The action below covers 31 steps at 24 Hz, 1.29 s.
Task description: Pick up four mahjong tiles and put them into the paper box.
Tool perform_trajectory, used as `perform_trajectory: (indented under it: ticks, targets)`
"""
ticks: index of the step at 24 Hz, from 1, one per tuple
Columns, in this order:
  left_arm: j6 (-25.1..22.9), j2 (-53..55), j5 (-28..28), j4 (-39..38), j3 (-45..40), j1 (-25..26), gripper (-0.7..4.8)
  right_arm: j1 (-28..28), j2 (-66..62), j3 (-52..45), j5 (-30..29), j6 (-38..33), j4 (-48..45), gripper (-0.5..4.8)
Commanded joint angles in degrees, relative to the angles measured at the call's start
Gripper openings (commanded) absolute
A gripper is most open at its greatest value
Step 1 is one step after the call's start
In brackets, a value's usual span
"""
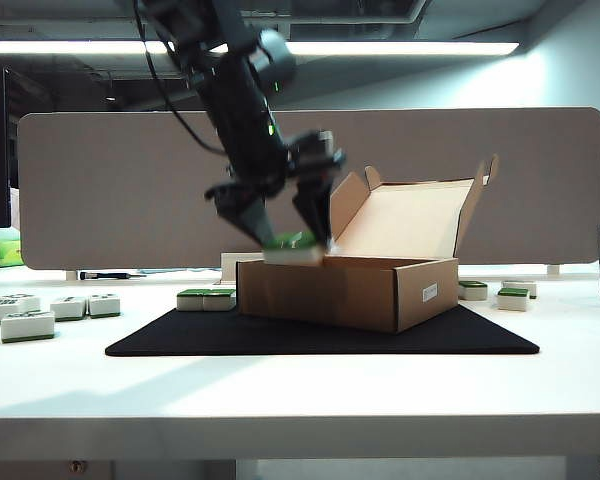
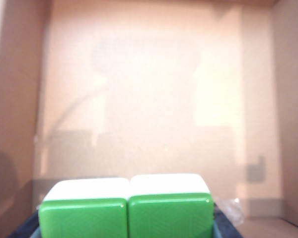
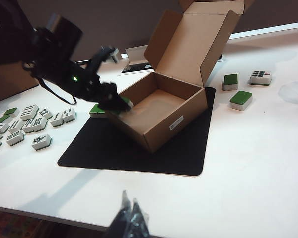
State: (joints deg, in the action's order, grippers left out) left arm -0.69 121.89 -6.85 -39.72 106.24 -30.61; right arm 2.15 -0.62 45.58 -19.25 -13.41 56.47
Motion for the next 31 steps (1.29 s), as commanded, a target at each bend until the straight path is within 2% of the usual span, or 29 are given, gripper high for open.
perform_trajectory:
  ticks: [1,13,20,24,31]
  targets:
    - [-0.83,1.27,0.20,0.15,0.31,-1.11,2.68,0.00,0.66,0.22,0.02,0.20,-0.55,-0.01]
    - [-0.83,1.09,0.59,-10.80,0.33,-3.96,2.68,0.00,0.66,0.22,0.02,0.17,-0.52,-0.01]
    - [-0.85,1.14,0.70,-8.20,0.31,-3.98,2.68,0.00,0.66,0.22,0.02,0.20,-0.52,-0.01]
    - [-0.92,1.14,4.87,-2.38,0.33,-3.96,2.68,0.00,0.66,0.22,0.00,0.17,-0.52,-0.01]
    - [-1.03,1.75,5.16,-4.46,0.31,-3.96,2.68,0.00,0.66,0.22,0.02,0.17,-0.52,-0.01]
